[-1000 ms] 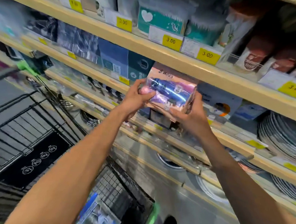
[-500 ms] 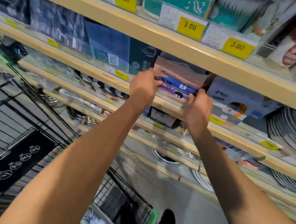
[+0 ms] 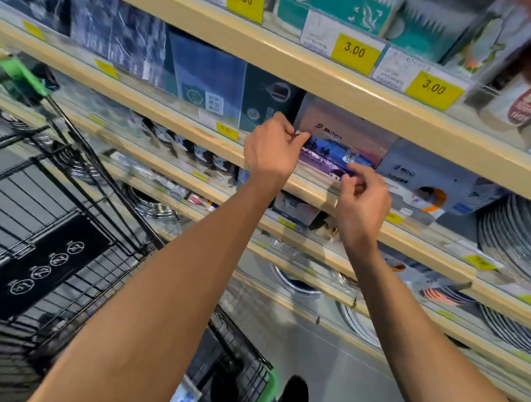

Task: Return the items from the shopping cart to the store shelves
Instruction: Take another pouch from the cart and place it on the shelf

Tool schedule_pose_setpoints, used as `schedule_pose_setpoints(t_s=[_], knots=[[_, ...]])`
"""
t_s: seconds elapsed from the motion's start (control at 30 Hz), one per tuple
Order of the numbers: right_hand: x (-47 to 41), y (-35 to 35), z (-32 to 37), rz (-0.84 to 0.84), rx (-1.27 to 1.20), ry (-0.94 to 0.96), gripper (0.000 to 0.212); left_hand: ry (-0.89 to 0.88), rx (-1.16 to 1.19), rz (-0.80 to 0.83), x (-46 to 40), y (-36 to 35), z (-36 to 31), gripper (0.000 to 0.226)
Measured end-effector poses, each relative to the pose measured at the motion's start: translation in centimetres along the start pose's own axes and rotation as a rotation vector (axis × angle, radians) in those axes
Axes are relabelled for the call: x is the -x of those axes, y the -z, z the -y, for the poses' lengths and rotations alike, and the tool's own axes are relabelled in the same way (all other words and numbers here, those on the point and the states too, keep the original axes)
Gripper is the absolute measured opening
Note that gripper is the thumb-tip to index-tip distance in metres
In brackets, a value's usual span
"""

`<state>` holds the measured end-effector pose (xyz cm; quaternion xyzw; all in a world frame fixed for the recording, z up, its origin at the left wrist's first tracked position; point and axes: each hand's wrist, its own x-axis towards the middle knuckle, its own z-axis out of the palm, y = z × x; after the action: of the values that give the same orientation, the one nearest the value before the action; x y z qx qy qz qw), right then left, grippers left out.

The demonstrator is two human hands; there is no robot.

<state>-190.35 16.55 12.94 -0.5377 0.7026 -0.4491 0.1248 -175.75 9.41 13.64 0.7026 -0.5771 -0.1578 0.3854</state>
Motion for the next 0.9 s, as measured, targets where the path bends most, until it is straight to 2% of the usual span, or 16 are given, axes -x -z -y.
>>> schedule_pose_setpoints(t_s=[0.1,0.23,0.4,0.5,0.63,0.7,0.77,0.87,0.9], knots=[[1.2,-0.8,0.5,0.035,-0.065,0.000,0.024,-0.067,0.076,0.007,1.3,1.1,1.7,0.027],[4.4,-2.9,2.1,0.084,-0.089,0.179,0.019,-0.092,0.402,0.180,3.4,3.8,4.8,0.026],[10.9,-6.8,3.6,0.423,-0.218,0.157,0.017,-0.003,0.388,0.260,8.4,9.4,12.1,0.024],[16.2,-9.8,3.0,0.715,-0.181,0.163,0.014,0.270,0.378,0.243,14.1,12.4,19.0,0.021],[23.5,-12.9,0.1,1.203,0.009,0.150,0.020,0.766,0.382,0.223,24.2,14.3,28.9,0.017],[27.6,-14.1,-2.7,1.402,0.117,0.060,0.026,0.975,0.411,0.205,29.8,14.2,32.5,0.020],[30.6,-15.3,-6.0,1.565,0.225,-0.099,0.021,1.166,0.358,0.197,34.4,13.5,34.4,0.025],[33.8,-16.8,-9.9,1.729,0.385,-0.209,0.026,1.296,0.279,0.196,38.7,11.3,35.9,0.024],[34.7,-17.1,-10.6,1.769,0.425,-0.212,0.031,1.302,0.233,0.260,40.0,10.6,36.0,0.020]])
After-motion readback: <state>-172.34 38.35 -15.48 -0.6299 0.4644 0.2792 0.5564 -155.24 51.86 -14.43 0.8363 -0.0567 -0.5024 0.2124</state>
